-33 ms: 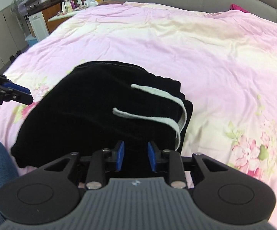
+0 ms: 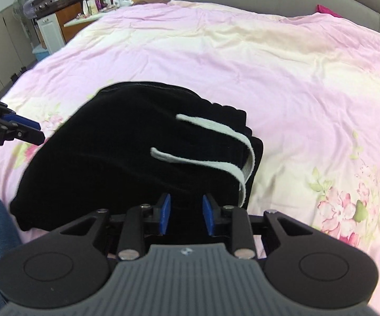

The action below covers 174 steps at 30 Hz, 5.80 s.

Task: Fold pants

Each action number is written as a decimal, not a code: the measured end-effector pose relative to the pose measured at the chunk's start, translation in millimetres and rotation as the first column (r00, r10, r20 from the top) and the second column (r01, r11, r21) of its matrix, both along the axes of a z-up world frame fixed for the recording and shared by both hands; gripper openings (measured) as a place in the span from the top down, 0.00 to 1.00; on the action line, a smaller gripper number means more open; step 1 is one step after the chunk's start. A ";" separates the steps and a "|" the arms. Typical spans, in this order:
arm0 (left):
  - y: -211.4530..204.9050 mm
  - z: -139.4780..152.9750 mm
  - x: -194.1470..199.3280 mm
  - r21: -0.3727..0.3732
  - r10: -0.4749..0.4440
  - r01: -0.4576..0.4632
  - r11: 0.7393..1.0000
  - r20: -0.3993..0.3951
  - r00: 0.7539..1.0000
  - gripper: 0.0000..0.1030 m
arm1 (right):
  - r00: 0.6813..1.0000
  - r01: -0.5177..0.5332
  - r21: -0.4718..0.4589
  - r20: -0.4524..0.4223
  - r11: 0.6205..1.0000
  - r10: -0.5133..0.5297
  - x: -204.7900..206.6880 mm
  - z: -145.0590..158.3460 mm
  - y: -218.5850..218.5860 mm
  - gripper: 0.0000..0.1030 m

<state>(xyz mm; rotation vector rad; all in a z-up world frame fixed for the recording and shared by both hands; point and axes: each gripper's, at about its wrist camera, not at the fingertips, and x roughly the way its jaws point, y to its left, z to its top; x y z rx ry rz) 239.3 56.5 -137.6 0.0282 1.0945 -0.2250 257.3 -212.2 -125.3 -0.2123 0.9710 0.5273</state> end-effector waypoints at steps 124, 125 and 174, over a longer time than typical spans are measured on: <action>317.0 29.4 50.7 -0.232 0.286 -0.261 0.937 0.082 0.955 0.53 | 0.989 -0.022 0.194 -0.137 0.981 0.050 135.7 7.9 228.8 0.75; 307.9 23.9 59.3 -0.232 0.270 -0.246 0.941 0.077 0.960 0.55 | 0.992 -0.037 0.192 -0.113 0.981 0.059 138.4 11.6 240.0 0.75; 231.1 -39.3 -144.1 0.236 0.181 -0.231 0.944 0.217 0.959 0.28 | 0.994 -0.032 0.088 -0.099 0.996 0.040 -0.6 -41.0 239.5 0.84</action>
